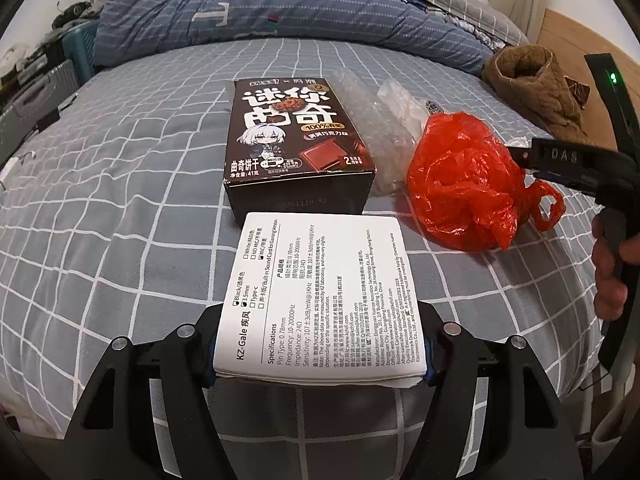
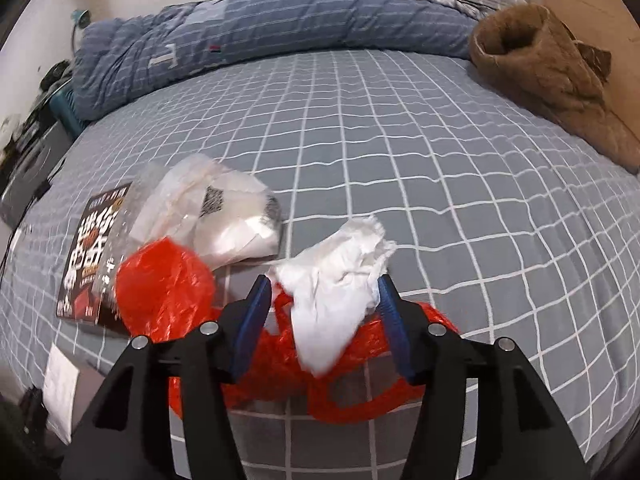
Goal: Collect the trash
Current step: 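Lift the white box and tissue off the bed toward the bin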
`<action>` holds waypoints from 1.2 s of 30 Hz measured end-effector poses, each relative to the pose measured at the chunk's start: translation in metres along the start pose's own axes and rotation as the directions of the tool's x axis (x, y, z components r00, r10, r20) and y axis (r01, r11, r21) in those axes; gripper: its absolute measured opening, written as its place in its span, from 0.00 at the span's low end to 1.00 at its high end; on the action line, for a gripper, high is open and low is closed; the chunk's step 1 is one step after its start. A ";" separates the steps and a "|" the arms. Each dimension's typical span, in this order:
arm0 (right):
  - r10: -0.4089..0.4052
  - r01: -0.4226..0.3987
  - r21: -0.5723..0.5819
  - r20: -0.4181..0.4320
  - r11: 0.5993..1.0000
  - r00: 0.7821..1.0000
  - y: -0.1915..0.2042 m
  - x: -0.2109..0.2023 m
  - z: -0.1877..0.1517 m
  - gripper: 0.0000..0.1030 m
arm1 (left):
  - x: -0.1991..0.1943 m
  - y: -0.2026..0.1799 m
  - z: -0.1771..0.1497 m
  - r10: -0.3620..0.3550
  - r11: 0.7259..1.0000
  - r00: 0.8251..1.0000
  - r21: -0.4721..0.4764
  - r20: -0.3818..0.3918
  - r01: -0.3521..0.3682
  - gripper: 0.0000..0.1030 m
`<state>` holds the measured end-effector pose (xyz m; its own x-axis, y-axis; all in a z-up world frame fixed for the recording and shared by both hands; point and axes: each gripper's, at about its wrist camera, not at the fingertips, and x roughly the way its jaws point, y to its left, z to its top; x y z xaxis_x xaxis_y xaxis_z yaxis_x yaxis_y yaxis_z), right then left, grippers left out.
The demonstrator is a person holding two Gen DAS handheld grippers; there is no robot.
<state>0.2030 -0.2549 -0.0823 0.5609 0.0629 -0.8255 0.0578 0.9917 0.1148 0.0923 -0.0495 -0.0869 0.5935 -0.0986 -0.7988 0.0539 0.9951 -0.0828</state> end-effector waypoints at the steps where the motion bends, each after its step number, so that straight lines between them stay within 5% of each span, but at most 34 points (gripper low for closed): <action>1: 0.000 0.000 0.002 0.003 1.000 1.000 -0.001 0.000 0.002 0.54 | 0.000 0.000 0.000 0.000 1.000 1.000 -0.002 0.000 0.000 0.66; 7: -0.012 0.013 0.033 -0.033 0.999 0.999 -0.013 0.023 0.016 0.52 | 0.004 0.002 0.001 0.009 1.000 1.000 0.000 -0.005 -0.009 0.66; 11: 0.007 -0.003 0.054 -0.071 0.999 0.997 -0.019 0.037 0.014 0.21 | 0.008 0.007 0.002 0.015 1.000 1.000 -0.010 -0.011 -0.015 0.66; 14: 0.025 -0.021 0.054 -0.062 0.998 0.998 -0.021 0.037 0.013 0.12 | 0.011 0.006 0.001 0.015 1.000 1.000 -0.009 -0.015 -0.015 0.66; 24: 0.018 -0.022 0.045 0.088 0.999 0.996 -0.017 -0.003 0.016 0.11 | 0.006 0.006 -0.001 0.013 1.000 1.000 -0.005 -0.005 -0.013 0.66; 36: -0.018 0.035 -0.087 0.190 0.996 0.982 0.031 -0.071 -0.025 0.11 | 0.001 0.002 0.002 0.014 1.000 1.000 0.008 0.005 -0.014 0.66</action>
<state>0.1444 -0.2261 -0.0337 0.7061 0.0223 -0.7078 0.0056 0.9993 0.0371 0.0946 -0.0480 -0.0871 0.5985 -0.0842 -0.7967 0.0514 0.9964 -0.0667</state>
